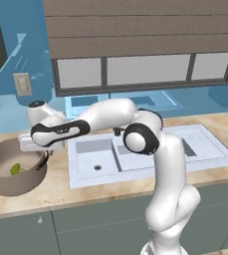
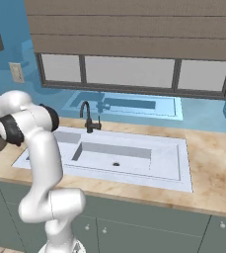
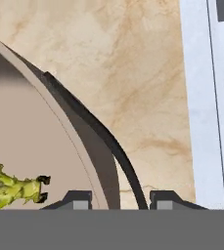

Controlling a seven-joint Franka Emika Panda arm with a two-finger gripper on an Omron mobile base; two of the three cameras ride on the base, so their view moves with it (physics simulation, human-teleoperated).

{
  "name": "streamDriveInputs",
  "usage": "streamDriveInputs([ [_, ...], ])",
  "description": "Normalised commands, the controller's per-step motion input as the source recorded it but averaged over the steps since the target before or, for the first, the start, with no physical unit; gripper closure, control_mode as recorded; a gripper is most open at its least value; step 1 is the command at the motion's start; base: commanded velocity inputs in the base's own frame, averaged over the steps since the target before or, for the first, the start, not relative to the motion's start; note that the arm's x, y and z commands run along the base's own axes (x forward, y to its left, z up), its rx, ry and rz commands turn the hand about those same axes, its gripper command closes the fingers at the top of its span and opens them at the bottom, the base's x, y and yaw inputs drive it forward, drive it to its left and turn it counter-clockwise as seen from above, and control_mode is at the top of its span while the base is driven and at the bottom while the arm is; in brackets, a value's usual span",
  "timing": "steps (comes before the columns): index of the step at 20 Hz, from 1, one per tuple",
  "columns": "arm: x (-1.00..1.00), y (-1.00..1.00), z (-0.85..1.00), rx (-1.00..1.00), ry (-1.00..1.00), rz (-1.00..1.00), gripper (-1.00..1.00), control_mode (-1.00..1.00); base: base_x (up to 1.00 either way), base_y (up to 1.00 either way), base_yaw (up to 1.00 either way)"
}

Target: Dump the broccoli from the pot into the sink. Then turn on the water and wash the broccoli. Then turn off the water and put the broccoli back in the pot.

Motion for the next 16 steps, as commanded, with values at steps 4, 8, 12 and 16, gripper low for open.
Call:
streamDriveInputs([
  [4,0.00,-0.22,0.31,0.14,0.00,-0.21,1.00,-1.00,0.00,0.00,0.00],
  [8,0.00,-0.31,0.52,0.13,0.00,-0.24,1.00,-1.00,0.00,0.00,0.00],
  [12,0.00,-0.34,0.54,0.10,0.00,-0.26,1.00,-1.00,0.00,0.00,0.00],
  [16,0.00,-0.25,0.39,0.07,0.01,-0.28,1.00,-1.00,0.00,0.00,0.00],
])
